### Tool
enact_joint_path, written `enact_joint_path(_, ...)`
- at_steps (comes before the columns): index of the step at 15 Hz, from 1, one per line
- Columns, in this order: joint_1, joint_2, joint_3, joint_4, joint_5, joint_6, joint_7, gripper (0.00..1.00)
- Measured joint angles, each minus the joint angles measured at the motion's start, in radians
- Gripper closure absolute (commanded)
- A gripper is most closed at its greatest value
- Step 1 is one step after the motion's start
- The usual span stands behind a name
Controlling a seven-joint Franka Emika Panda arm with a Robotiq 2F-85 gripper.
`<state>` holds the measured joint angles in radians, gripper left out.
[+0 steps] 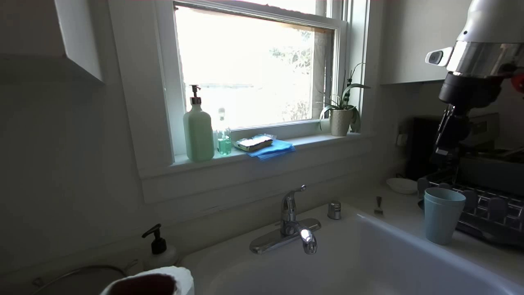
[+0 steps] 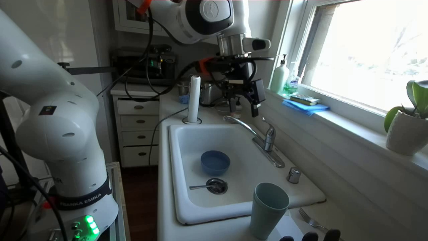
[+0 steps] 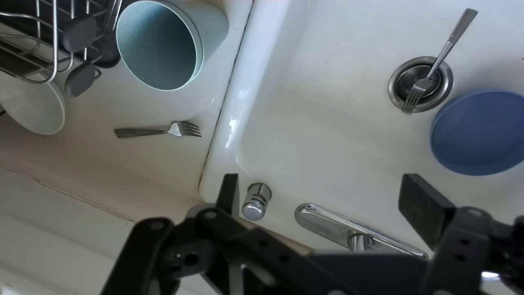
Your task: Remove the paper towel roll directly on the counter
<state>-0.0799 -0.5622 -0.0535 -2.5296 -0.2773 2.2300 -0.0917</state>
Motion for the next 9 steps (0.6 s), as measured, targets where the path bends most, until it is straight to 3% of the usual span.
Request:
enact_joint_path(4,0.018,0.022,0.003,0.012,0.0,0.042,-0.031,0.0)
enact_joint_path(9,0.126,0.162,0.022,0.144,0.05,0.198,-0.111,0.0)
